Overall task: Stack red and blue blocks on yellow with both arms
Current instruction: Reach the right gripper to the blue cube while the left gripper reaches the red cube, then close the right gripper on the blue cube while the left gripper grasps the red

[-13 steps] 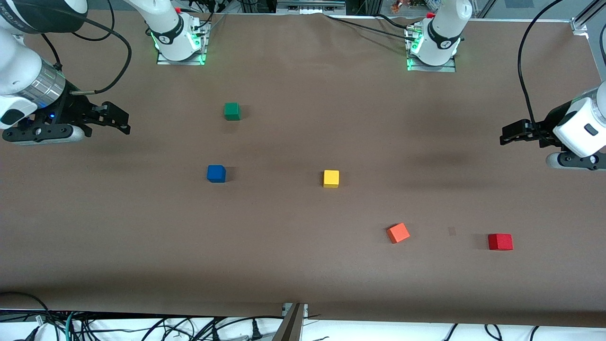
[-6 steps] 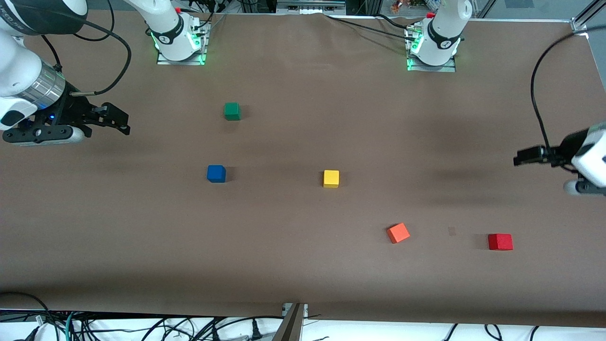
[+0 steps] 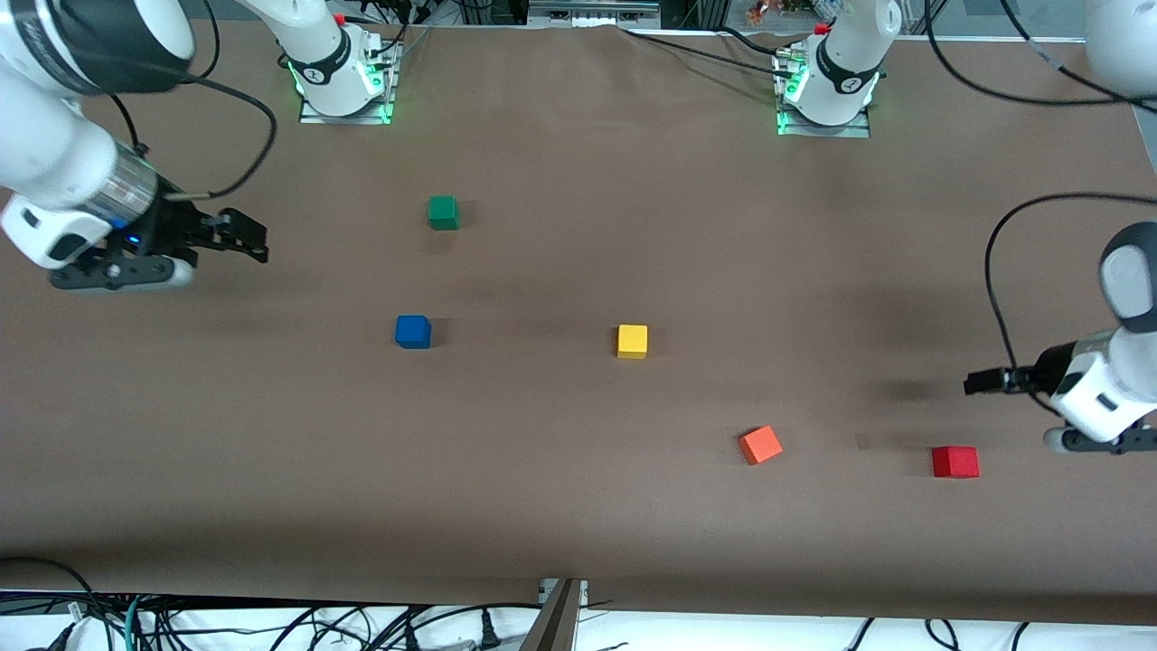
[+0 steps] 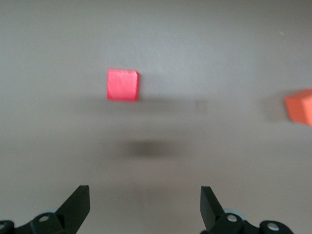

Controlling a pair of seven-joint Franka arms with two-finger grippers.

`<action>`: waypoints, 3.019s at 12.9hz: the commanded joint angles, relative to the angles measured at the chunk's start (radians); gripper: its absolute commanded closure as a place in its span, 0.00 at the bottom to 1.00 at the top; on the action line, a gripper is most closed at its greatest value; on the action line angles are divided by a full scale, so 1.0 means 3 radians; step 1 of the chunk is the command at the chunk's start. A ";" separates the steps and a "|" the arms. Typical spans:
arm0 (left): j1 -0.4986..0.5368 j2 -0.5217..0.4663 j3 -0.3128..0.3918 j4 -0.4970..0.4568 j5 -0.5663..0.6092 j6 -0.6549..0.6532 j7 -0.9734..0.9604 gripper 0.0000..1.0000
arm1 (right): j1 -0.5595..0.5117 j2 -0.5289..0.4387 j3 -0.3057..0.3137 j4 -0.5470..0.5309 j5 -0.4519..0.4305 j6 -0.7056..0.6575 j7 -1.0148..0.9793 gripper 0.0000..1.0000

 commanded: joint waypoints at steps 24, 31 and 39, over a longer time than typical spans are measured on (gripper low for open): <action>0.0142 0.1087 -0.0007 0.0206 0.0051 0.1534 0.0164 0.91 | 0.0475 0.1371 0.0314 -0.0984 0.0053 0.2548 0.1233 0.26; -0.0347 0.0618 -0.0068 0.0211 0.0051 0.1009 0.0098 1.00 | 0.0475 0.1340 0.0314 -0.0980 0.0053 0.2523 0.1218 0.56; -0.1686 0.0474 -0.0308 0.0109 0.0107 0.0578 -0.0784 1.00 | 0.0393 0.1202 0.0227 -0.0097 0.0048 0.1457 0.1085 0.65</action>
